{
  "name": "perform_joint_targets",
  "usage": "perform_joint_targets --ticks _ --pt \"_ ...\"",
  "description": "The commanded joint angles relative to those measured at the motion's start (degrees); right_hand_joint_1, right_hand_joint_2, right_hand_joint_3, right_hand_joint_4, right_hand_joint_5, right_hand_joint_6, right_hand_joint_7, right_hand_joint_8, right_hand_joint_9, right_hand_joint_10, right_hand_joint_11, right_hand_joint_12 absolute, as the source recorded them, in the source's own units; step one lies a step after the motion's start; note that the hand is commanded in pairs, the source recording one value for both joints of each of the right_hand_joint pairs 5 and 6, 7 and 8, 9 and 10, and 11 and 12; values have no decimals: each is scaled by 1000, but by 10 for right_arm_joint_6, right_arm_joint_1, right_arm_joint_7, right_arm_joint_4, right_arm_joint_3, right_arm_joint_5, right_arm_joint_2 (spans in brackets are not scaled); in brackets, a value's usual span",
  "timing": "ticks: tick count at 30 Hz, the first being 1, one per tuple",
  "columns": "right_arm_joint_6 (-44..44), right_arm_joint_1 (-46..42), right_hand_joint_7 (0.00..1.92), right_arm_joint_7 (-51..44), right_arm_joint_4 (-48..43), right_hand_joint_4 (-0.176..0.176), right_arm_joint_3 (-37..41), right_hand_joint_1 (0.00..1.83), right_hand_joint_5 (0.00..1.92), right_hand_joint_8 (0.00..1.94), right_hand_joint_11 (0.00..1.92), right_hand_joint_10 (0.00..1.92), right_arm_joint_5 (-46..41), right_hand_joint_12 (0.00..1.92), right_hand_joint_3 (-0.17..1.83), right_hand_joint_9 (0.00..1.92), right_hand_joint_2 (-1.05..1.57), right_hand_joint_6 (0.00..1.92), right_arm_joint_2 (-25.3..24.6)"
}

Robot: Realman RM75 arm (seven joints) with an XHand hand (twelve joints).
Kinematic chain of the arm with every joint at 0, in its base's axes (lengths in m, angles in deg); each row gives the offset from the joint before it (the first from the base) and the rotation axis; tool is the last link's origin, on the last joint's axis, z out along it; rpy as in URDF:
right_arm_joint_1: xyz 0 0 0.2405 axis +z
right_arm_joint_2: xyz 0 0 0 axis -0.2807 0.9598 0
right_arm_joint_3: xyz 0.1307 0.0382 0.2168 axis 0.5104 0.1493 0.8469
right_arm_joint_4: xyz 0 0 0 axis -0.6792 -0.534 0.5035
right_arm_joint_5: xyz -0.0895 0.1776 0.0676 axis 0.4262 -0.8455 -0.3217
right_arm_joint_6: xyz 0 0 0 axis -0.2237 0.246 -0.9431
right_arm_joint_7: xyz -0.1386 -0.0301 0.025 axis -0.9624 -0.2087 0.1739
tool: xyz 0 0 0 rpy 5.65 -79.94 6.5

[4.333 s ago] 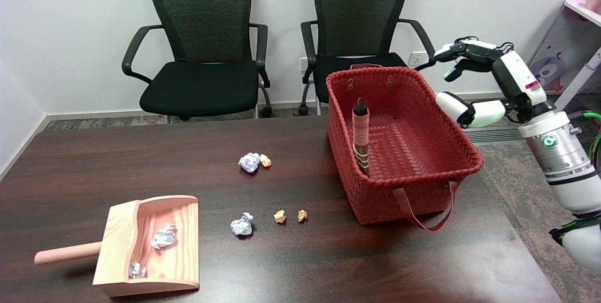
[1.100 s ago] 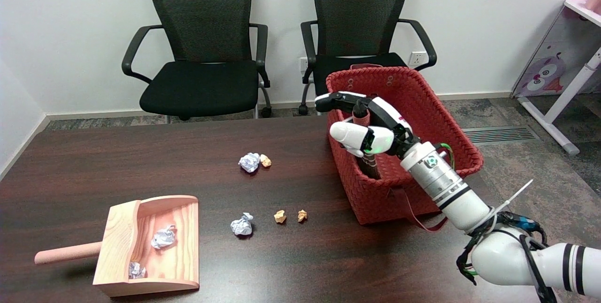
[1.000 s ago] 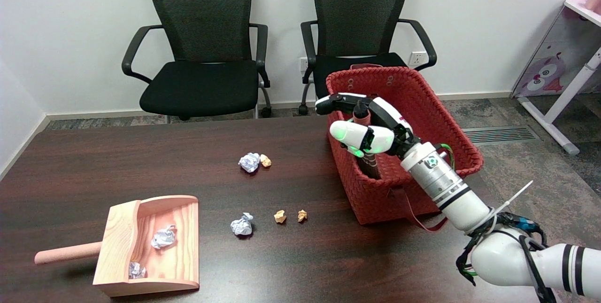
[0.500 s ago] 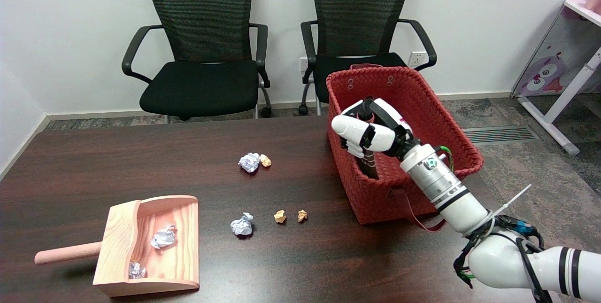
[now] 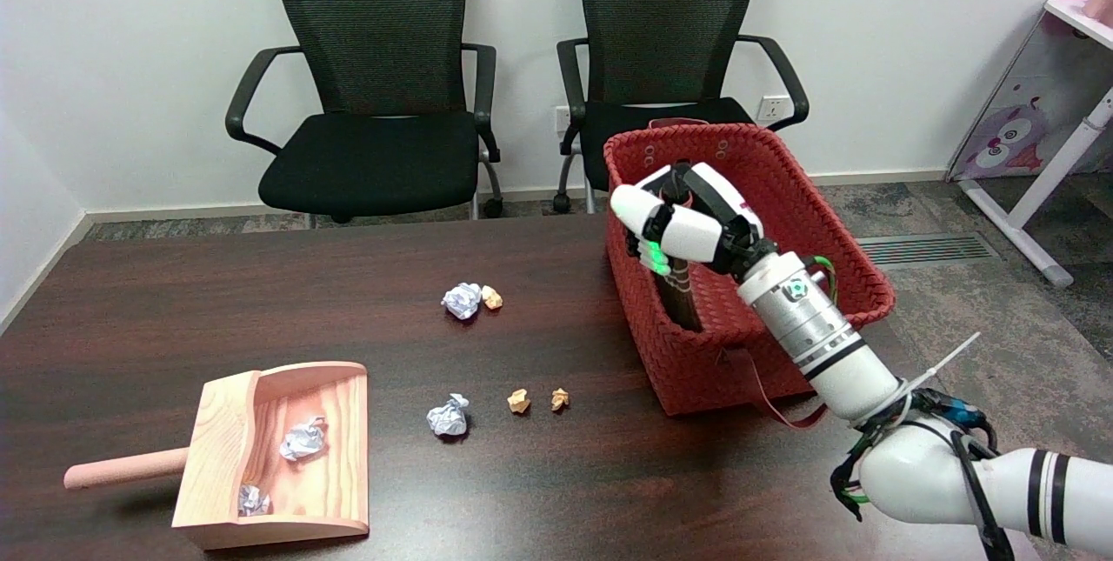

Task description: Pick up the broom by its handle.

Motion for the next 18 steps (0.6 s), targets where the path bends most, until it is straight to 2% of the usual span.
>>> perform_joint_targets --ticks 1,11,14,18 --pt "0 -4 1920 -170 96 176 45 872 1920 1920 1920 1920 -79 1920 1107 1920 1352 1920 -1" --pt "-4 6 1920 -420 217 176 57 882 1920 1920 1920 1920 -217 1920 1080 1920 1473 1920 2" --pt "-6 25 1920 -504 244 176 56 880 1920 1920 1920 1920 -254 1920 1120 1920 1457 1920 3" --pt "-20 71 1920 -623 269 176 46 878 1920 1920 1920 1920 -351 1920 1138 1920 1447 1920 7"
